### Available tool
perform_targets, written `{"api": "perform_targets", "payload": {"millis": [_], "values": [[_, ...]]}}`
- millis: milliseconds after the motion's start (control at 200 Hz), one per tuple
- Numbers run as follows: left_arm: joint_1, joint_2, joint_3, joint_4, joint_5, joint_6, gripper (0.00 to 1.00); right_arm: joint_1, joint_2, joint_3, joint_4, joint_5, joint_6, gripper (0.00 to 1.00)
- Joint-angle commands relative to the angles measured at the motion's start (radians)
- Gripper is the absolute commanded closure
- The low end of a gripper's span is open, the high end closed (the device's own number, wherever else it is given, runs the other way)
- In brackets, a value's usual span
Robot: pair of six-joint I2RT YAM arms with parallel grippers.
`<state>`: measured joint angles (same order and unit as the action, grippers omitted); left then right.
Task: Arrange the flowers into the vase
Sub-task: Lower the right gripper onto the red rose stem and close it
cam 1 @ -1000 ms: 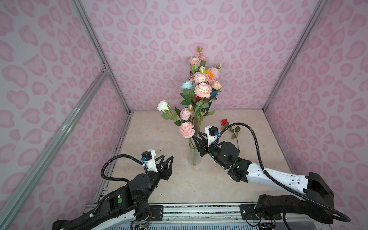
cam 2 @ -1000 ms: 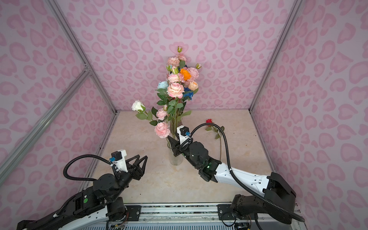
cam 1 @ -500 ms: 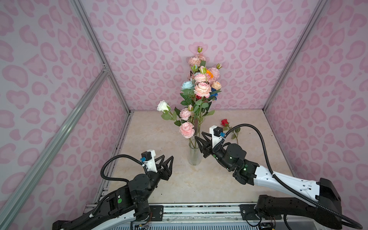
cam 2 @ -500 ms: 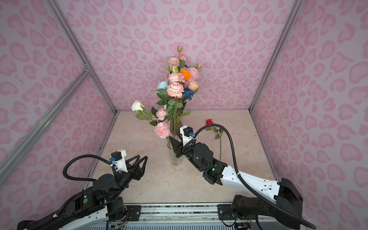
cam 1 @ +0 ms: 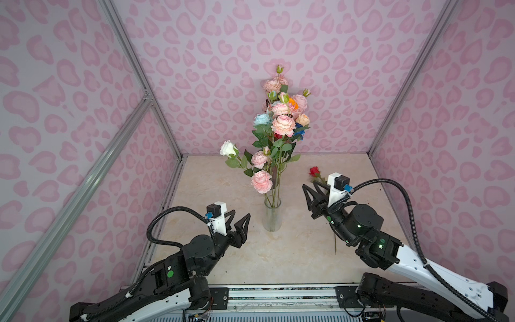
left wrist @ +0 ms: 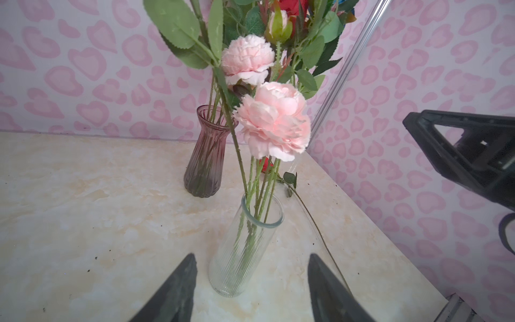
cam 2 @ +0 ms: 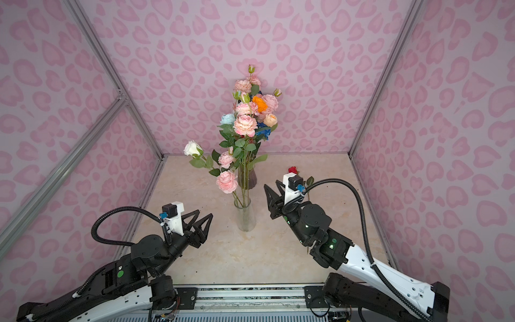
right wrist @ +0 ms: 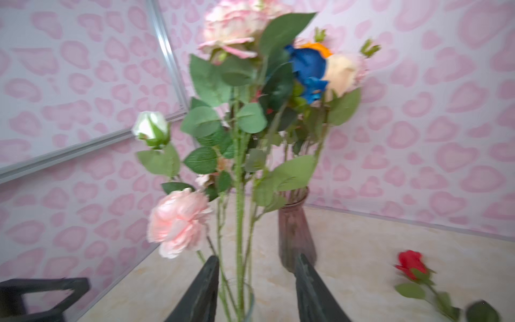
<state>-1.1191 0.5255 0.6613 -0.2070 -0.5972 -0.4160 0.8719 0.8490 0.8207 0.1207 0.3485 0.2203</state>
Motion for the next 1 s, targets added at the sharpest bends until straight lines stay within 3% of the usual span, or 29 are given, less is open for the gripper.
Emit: {"api": "perform_targets", "payload": {"millis": [0, 140, 335, 495, 650, 765, 860, 995], "values": [[0.003, 0.102, 0.07, 0.028, 0.048, 0.05, 0.34, -0.188, 0.017, 0.024, -0.317, 0.052, 0.152, 0.6], [0.006, 0.251, 0.151, 0.028, 0.125, 0.03, 0.35, -0.501, 0.197, 0.044, -0.476, -0.192, 0.262, 0.63], [0.008, 0.369, 0.166, 0.059, 0.244, -0.068, 0.35, -0.67, 0.576, 0.14, -0.472, -0.337, 0.256, 0.61], [0.009, 0.38, 0.163, 0.046, 0.272, -0.127, 0.35, -0.705, 0.787, 0.296, -0.587, -0.311, 0.216, 0.62], [0.009, 0.363, 0.151, 0.032, 0.278, -0.134, 0.34, -0.736, 0.899, 0.331, -0.594, -0.3, 0.178, 0.61], [0.008, 0.347, 0.132, 0.036, 0.275, -0.136, 0.34, -0.76, 0.955, 0.338, -0.593, -0.345, 0.162, 0.75], [0.009, 0.347, 0.115, 0.038, 0.281, -0.147, 0.33, -0.763, 0.94, 0.296, -0.529, -0.344, 0.152, 0.73], [0.011, 0.364, 0.107, 0.047, 0.286, -0.159, 0.33, -0.77, 1.045, 0.371, -0.601, -0.343, 0.11, 0.75]]}}
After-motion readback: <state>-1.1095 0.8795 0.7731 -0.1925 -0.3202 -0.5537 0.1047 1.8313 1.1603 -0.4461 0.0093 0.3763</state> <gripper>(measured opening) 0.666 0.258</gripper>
